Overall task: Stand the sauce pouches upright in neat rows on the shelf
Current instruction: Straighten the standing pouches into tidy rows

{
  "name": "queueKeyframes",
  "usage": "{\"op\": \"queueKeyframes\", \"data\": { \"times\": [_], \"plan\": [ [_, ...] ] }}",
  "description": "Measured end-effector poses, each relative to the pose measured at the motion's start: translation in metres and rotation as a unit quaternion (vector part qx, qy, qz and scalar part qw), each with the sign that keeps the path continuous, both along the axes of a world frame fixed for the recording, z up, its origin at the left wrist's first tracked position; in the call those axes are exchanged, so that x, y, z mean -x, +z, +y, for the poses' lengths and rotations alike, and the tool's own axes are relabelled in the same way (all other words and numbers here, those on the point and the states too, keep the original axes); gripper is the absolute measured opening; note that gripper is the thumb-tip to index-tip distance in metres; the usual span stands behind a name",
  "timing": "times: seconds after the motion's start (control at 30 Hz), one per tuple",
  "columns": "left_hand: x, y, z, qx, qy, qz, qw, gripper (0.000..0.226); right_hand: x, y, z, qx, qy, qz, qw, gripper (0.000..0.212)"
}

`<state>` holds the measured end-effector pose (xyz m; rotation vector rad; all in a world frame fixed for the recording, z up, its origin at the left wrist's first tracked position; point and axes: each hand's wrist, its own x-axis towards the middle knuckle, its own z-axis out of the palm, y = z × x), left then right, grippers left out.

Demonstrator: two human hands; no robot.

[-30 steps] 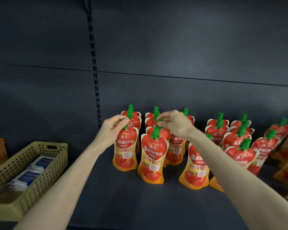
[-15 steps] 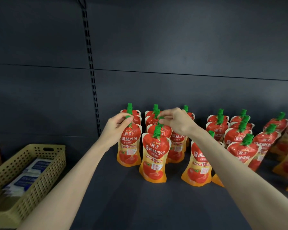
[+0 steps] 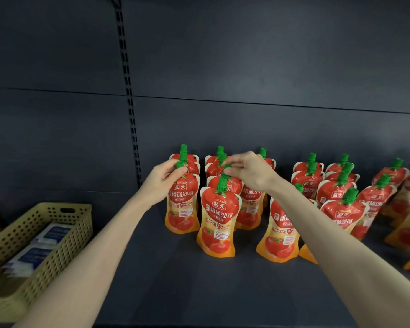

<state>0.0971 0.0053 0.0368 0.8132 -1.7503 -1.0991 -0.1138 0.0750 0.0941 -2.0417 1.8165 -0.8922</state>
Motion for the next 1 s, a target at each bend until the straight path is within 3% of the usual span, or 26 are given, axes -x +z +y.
{"op": "queueKeyframes", "data": {
  "times": [0.67,0.83,1.0],
  "plan": [
    [-0.003,0.001,0.0,0.006,-0.002,-0.019,1.0,0.018,-0.003,0.0,0.001,0.009,-0.011,0.013,1.0,0.029],
    [-0.01,0.004,0.002,0.055,0.062,-0.044,0.996,0.021,-0.001,0.003,0.008,0.025,-0.021,-0.021,0.999,0.036],
    [-0.012,0.009,0.022,0.161,0.163,-0.07,0.971,0.029,0.01,0.006,0.038,0.088,-0.041,-0.03,0.995,0.028]
  ]
}}
